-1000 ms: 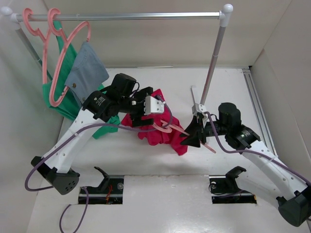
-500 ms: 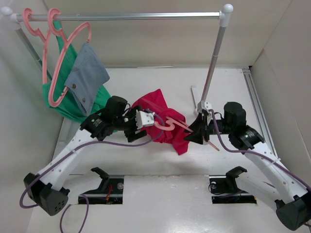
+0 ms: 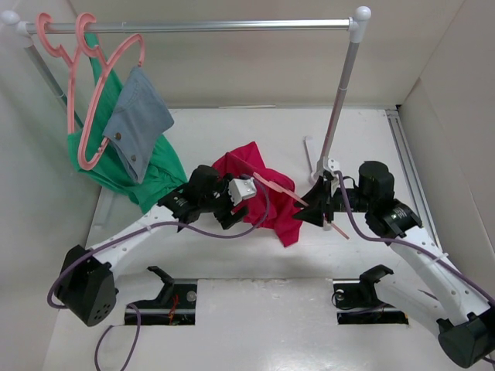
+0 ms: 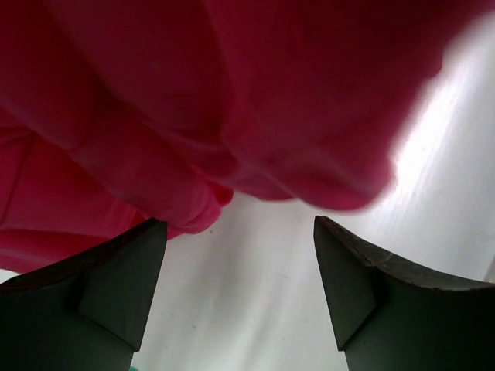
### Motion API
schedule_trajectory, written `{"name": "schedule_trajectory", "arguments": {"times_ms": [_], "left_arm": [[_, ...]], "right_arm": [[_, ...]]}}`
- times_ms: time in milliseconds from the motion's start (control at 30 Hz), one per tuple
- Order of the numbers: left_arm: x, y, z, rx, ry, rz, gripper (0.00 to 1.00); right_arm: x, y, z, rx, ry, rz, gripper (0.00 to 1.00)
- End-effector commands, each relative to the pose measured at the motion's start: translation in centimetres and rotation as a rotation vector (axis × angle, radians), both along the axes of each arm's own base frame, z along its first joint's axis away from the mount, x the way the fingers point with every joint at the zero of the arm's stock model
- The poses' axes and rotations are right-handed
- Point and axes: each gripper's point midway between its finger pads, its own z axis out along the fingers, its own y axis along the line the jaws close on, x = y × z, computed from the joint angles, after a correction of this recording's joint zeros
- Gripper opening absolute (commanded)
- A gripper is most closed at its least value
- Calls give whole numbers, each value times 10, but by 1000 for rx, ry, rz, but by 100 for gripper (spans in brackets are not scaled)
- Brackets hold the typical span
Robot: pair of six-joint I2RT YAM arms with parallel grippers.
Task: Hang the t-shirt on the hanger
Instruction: Place tshirt on hanger
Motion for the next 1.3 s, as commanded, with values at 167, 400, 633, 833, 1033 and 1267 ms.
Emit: {"name": "schedule_trajectory", "arguments": {"times_ms": [167, 400, 633, 833, 1033, 1267], "left_arm": [[46, -15, 24, -139, -152, 163, 74], [53, -18, 15, -176, -191, 175, 45], [57, -14, 18, -193, -246, 195, 0], [74, 18, 51, -83, -341, 300, 0], [62, 37, 183, -179, -645, 276, 0], [87, 58, 251, -136, -790, 424, 0]], "right_arm": [[-1, 5, 48, 89, -163, 38, 0], [-5, 3, 53, 100, -161, 36, 0], [-6, 2, 55, 105, -153, 23, 0], [-1, -2, 45, 77, -116, -27, 0], [9, -4, 18, 13, -58, -27, 0], [4, 1, 27, 31, -84, 67, 0]]}}
